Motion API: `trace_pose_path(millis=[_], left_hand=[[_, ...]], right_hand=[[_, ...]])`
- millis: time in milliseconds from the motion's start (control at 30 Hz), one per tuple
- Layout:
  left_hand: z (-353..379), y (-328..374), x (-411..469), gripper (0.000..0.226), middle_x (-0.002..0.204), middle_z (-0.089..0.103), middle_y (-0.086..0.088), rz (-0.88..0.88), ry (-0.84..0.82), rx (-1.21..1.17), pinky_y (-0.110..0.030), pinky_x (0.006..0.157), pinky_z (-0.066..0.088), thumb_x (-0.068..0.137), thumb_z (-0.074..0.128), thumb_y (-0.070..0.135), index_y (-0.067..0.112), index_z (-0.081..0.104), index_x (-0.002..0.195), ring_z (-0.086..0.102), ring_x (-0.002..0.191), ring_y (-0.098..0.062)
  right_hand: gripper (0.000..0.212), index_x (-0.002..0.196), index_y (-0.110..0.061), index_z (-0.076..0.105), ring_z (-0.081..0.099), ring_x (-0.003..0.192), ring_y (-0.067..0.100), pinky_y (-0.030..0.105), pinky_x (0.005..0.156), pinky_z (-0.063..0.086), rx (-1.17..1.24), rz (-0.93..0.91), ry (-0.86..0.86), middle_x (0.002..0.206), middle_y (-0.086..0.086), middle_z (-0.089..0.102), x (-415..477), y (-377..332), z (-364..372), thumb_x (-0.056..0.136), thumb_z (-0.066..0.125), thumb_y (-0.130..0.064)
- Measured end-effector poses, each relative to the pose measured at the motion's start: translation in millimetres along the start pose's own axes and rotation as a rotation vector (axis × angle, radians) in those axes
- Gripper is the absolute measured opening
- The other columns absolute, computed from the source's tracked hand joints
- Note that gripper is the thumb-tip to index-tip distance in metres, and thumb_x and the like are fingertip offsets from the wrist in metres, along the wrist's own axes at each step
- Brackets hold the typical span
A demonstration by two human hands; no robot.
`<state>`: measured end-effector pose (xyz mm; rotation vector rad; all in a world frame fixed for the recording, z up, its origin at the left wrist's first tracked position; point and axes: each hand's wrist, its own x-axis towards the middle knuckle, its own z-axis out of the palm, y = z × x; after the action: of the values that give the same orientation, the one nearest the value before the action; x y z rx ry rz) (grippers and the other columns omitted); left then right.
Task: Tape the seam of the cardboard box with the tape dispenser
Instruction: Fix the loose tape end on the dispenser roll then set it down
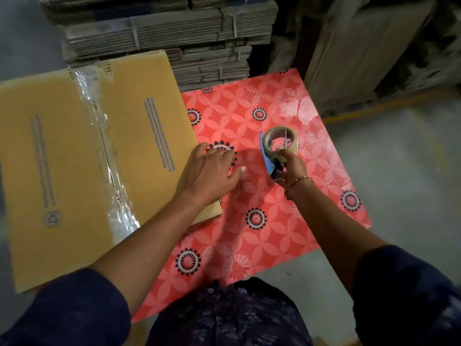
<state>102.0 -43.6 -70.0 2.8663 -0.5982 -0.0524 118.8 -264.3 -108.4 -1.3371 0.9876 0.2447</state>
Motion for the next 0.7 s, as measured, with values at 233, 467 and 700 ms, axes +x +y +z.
trace_pose_path(millis=[233, 467, 700], left_hand=[[2.6, -2.6, -0.3, 0.039, 0.082, 0.072, 0.001, -0.012, 0.055, -0.025, -0.044, 0.095, 0.042, 0.098, 0.043, 0.051, 0.019, 0.064, 0.091, 0.065, 0.081, -0.024], [5.2, -4.7, 0.1, 0.035, 0.079, 0.072, 0.003, -0.023, 0.04, -0.042, -0.041, 0.096, 0.041, 0.098, 0.047, 0.048, 0.021, 0.066, 0.089, 0.064, 0.078, -0.022], [2.8, -2.3, -1.4, 0.031, 0.069, 0.067, -0.002, -0.035, 0.098, -0.061, -0.043, 0.089, 0.045, 0.094, 0.055, 0.043, 0.019, 0.059, 0.075, 0.061, 0.07, -0.025]], right_hand=[[0.026, 0.102, -0.016, 0.063, 0.061, 0.072, 0.025, 0.026, 0.052, 0.047, 0.042, 0.11, 0.018, 0.092, 0.005, 0.062, 38.0, -7.3, 14.2, 0.08, 0.067, -0.03], [0.032, 0.098, -0.001, 0.071, 0.053, 0.034, 0.011, 0.018, 0.037, 0.039, -0.051, 0.045, 0.081, 0.071, 0.009, 0.064, 60.9, -15.2, 20.9, 0.076, 0.076, -0.025], [0.034, 0.09, -0.009, 0.066, 0.057, 0.053, 0.02, 0.024, 0.049, 0.042, -0.243, -0.033, 0.083, 0.076, 0.008, 0.064, 67.7, -18.9, 30.1, 0.08, 0.077, -0.04]])
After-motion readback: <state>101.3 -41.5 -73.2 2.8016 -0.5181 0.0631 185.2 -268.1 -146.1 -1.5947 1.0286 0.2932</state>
